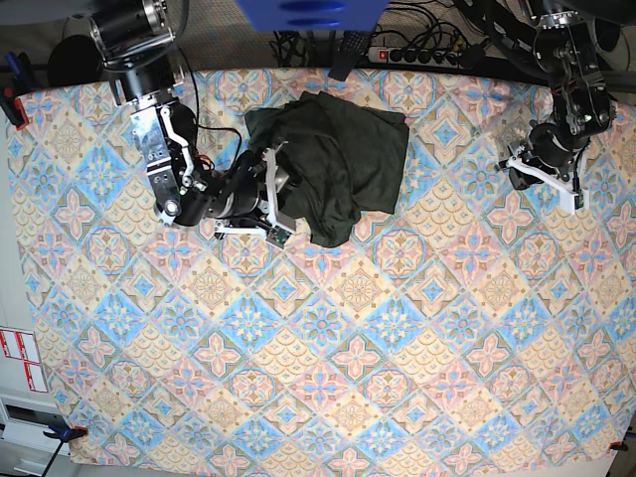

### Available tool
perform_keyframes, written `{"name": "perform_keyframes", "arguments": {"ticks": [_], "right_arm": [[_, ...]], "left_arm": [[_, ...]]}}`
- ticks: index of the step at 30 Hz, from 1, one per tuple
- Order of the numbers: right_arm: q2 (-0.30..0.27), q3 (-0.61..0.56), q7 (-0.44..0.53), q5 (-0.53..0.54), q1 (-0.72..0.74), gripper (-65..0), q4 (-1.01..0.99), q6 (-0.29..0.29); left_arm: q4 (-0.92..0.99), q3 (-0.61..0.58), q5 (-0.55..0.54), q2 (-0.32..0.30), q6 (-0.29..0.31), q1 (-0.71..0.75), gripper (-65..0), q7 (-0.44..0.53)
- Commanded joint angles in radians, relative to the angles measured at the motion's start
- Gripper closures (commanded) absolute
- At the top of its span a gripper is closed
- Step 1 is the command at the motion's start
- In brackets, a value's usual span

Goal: Fold the T-shirt properly

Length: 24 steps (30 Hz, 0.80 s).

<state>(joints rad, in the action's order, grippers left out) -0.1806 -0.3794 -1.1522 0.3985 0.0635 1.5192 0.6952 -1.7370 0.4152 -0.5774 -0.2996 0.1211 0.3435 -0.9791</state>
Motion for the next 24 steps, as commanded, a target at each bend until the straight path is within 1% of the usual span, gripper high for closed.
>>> {"name": "perform_keyframes", "arguments": {"ticks": [1, 6, 8, 10, 14, 15, 17, 21, 24], "right_arm": [[-0.001, 0.001, 0.011, 0.012, 0.017, -25.6, 0.005, 0.003], [0.000, 0.000, 0.010, 0.014, 0.017, -25.0, -0.009, 0.003], [0.000, 0.000, 0.004, 0.018, 0.017, -23.2, -0.009, 0.003], [0.000, -0.002, 0.002, 0.020, 0.017, -18.4, -0.009, 0.003], [0.003, -0.002, 0.001, 0.021, 0.017, -3.1, -0.009, 0.003], [0.005, -0.002, -0.002, 0.021, 0.017, -0.2, -0.009, 0.003], [0.020, 0.000, -0.025, 0.021, 0.017, -0.1, -0.006, 0.003], [0.045, 0.000, -0.038, 0.026, 0.017, -0.2, 0.004, 0.003], [0.071, 0.000, -0.038, 0.081, 0.020, -0.2, 0.004, 0.003]], "left_arm": [[-0.014, 0.004, -0.006, -0.016, 0.002, -0.005, -18.1, 0.016], [-0.014, 0.004, -0.006, -0.016, 0.002, -0.005, -18.1, 0.016], [-0.014, 0.004, -0.006, -0.016, 0.002, -0.005, -18.1, 0.016], [-0.014, 0.004, -0.006, -0.016, 0.002, -0.005, -18.1, 0.016], [-0.014, 0.004, -0.006, -0.016, 0.002, -0.007, -18.1, 0.018], [-0.014, 0.004, -0.006, -0.016, 0.002, -0.007, -18.1, 0.018], [-0.014, 0.004, -0.006, -0.016, 0.002, -0.007, -18.1, 0.019], [-0.014, 0.004, -0.006, -0.016, 0.002, -0.007, -18.1, 0.019], [-0.014, 0.004, -0.006, -0.016, 0.002, -0.007, -18.1, 0.021]]}}
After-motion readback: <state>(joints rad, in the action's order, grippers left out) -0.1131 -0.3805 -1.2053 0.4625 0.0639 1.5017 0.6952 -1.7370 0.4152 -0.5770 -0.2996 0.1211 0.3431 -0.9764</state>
